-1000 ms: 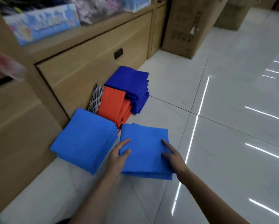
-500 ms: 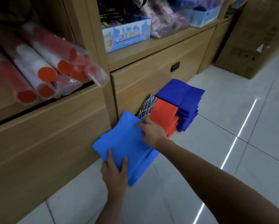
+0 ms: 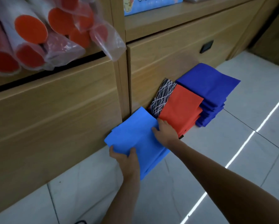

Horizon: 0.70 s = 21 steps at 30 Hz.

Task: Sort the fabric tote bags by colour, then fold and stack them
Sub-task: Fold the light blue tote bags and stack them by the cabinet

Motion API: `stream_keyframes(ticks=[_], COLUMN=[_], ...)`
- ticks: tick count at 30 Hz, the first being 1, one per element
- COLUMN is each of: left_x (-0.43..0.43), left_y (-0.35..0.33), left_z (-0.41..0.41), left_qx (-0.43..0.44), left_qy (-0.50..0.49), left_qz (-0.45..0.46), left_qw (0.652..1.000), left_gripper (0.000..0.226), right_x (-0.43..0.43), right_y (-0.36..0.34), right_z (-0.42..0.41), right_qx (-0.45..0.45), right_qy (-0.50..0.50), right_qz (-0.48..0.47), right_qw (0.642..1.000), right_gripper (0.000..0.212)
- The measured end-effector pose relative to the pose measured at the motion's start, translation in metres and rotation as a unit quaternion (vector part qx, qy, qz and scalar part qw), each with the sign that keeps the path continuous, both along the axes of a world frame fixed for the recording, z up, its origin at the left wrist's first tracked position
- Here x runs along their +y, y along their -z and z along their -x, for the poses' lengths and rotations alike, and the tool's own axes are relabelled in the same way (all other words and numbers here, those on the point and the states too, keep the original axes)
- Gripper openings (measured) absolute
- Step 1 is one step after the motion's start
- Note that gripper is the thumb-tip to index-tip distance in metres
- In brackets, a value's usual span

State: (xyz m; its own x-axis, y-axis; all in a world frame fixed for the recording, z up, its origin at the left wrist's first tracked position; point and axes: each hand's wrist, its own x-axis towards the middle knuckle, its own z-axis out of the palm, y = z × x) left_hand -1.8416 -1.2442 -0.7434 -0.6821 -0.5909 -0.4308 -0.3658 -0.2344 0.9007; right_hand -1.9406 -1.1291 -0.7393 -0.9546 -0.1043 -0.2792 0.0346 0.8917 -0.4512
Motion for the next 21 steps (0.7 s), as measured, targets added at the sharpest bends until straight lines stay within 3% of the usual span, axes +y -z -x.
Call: stream_keyframes(ticks=[5, 8, 10, 13, 14, 16, 19, 21], left_x=[-0.005, -0.006, -0.013, -0.022, -0.022, -0.017, -0.011, -0.015], left_y=[0.010, 0.007, 0.004, -0.001, -0.002, -0.003, 0.002, 0.007], left_z=[-0.013, -0.014, -0.016, -0.022, -0.024, -0.029, -0.034, -0.034], left_qx=[0.024, -0.034, -0.035, 0.057, 0.075, 0.070, -0.004, -0.032], left_qy=[0.051, 0.094, 0.132, 0.221, 0.260, 0.348, 0.451, 0.467], left_qz=[0.049, 0.191, 0.349, 0.508, 0.530, 0.562, 0.583, 0.609], left_qw=[0.997, 0.977, 0.927, 0.831, 0.803, 0.747, 0.676, 0.640], left_gripper=[0.074, 0.078, 0.077, 0.055, 0.052, 0.063, 0.101, 0.115], right_x=[0.007, 0.015, 0.024, 0.036, 0.037, 0.031, 0.019, 0.012], right_y=[0.000, -0.010, -0.016, -0.014, -0.010, -0.007, -0.006, -0.004], right_z=[-0.004, -0.021, -0.041, -0.086, -0.102, -0.126, -0.135, -0.129], right_qx=[-0.007, 0.087, 0.184, 0.268, 0.245, 0.092, -0.164, -0.224], right_qy=[-0.016, -0.040, -0.014, 0.106, 0.163, 0.273, 0.337, 0.308], right_qz=[0.079, 0.117, 0.147, 0.173, 0.179, 0.226, 0.376, 0.444], right_qw=[0.997, 0.988, 0.972, 0.942, 0.939, 0.931, 0.847, 0.811], right_gripper=[0.062, 0.062, 0.052, 0.028, 0.027, 0.047, 0.082, 0.088])
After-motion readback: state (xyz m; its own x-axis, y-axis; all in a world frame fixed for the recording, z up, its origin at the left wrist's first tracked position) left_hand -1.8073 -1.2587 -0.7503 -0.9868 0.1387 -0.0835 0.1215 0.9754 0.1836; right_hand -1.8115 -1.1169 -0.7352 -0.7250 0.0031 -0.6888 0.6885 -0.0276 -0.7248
